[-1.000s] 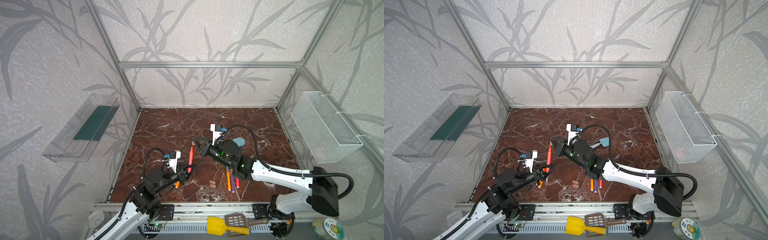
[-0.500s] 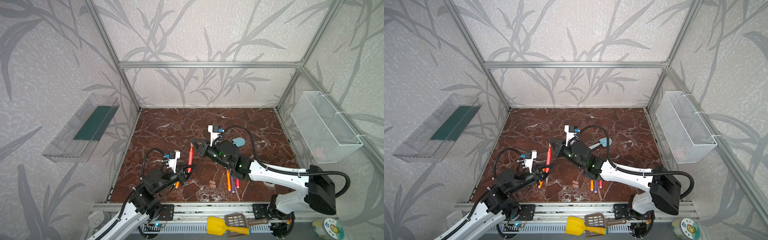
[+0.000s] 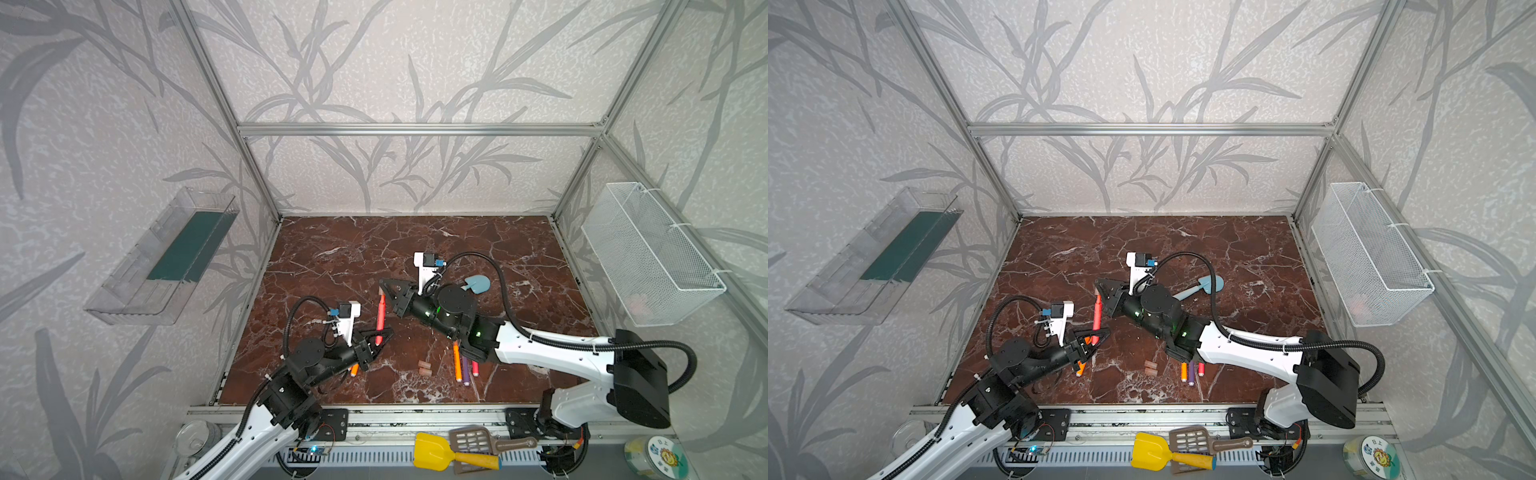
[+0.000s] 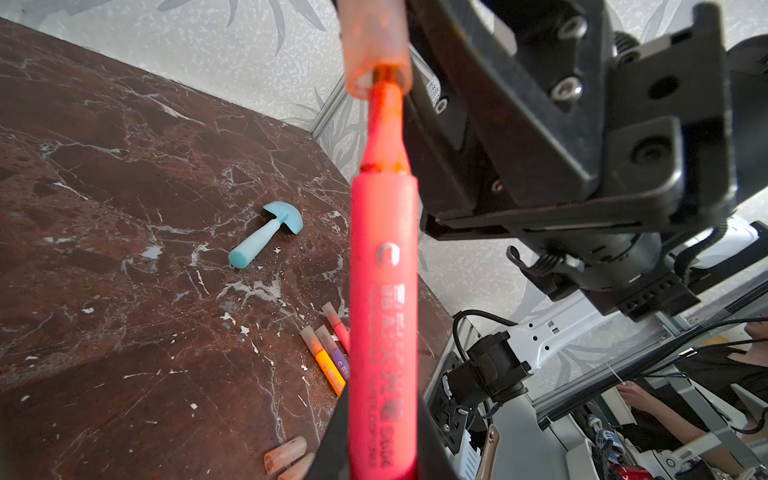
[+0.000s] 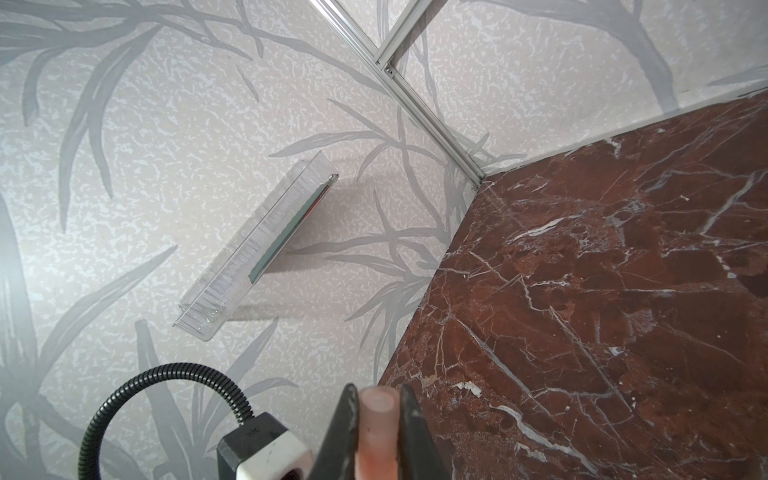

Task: Insert the pens into the pen caps
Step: 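Lift the pale pink cap with the right gripper and carry it above the pink marker, then lower the cap onto the pink marker tip held by the left gripper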

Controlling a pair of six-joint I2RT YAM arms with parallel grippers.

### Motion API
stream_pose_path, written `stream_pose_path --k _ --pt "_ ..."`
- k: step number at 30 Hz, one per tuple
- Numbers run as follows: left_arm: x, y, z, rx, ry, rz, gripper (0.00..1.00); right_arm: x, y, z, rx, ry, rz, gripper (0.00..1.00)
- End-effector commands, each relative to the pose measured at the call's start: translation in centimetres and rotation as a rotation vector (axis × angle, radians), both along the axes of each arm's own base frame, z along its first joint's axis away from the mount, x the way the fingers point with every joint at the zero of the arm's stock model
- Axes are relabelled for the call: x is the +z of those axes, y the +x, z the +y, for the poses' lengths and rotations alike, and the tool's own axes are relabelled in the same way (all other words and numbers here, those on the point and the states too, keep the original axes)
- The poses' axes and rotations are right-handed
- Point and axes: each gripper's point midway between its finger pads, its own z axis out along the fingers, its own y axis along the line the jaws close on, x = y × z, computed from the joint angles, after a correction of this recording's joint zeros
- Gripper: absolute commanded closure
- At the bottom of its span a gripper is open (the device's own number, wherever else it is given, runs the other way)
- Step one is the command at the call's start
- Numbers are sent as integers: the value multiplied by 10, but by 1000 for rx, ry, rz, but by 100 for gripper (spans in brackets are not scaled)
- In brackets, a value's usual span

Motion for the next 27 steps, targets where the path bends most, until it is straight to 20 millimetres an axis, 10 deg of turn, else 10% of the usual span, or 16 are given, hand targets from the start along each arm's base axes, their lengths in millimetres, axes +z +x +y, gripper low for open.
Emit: stream_pose_path --k 1,15,27 --pt "7 0 0 3 -33 -13 100 -4 -18 4 67 -6 -5 100" --pt "-2 6 6 54 -4 3 100 -14 -43 -7 78 -113 3 100" --pt "-20 18 22 165 111 7 100 -47 -70 25 17 -360 77 100"
